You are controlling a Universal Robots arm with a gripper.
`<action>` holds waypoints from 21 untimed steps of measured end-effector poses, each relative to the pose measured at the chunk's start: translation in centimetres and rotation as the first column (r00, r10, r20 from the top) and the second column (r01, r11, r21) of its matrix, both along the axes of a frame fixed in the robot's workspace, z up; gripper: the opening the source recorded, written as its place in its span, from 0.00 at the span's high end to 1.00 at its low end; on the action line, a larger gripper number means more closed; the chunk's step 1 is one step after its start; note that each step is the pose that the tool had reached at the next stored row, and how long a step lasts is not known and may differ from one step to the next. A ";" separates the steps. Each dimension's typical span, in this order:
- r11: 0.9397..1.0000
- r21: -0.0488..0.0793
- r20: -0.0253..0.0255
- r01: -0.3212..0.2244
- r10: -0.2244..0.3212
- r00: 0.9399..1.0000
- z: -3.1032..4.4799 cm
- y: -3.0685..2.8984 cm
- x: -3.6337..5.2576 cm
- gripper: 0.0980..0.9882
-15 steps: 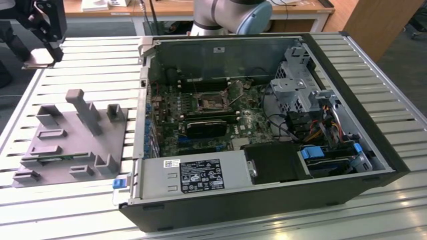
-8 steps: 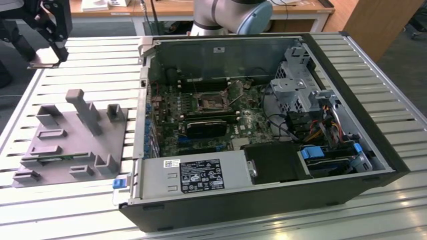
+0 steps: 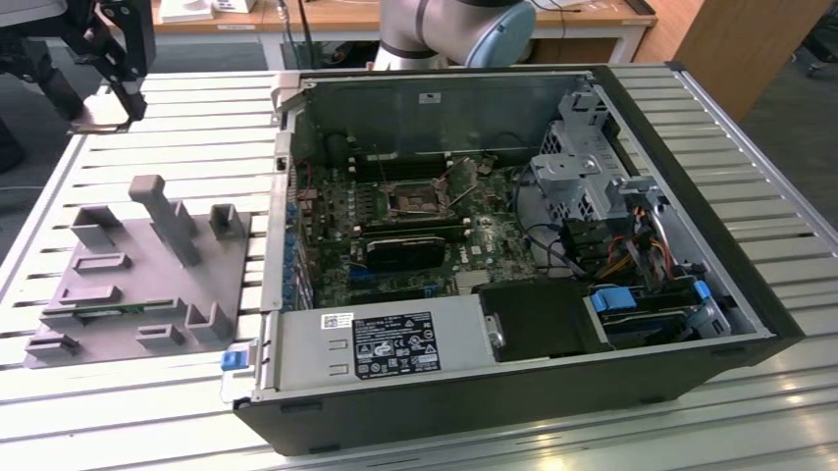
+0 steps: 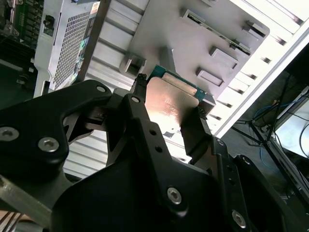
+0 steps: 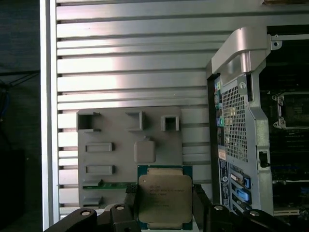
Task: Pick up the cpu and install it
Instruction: 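Pick up the cpu and move it towards the insertion slot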
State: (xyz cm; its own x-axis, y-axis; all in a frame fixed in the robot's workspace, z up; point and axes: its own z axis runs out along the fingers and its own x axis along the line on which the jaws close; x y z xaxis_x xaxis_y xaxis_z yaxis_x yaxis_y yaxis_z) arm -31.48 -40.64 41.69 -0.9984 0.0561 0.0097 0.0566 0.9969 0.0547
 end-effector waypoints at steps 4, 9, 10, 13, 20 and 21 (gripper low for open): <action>1.000 0.000 0.000 0.000 0.000 1.000 0.00 0.00 0.51 0.51; 1.000 0.000 0.000 0.000 0.000 1.000 0.00 0.00 1.08 0.51; 1.000 0.000 0.000 0.000 0.000 1.000 0.00 0.00 1.21 0.51; 1.000 0.000 0.000 0.000 0.000 1.000 0.00 0.00 1.57 0.51; 1.000 0.000 0.000 0.000 0.000 1.000 0.00 0.00 2.36 0.51; 1.000 0.000 0.000 0.000 0.000 1.000 0.00 0.00 2.43 0.51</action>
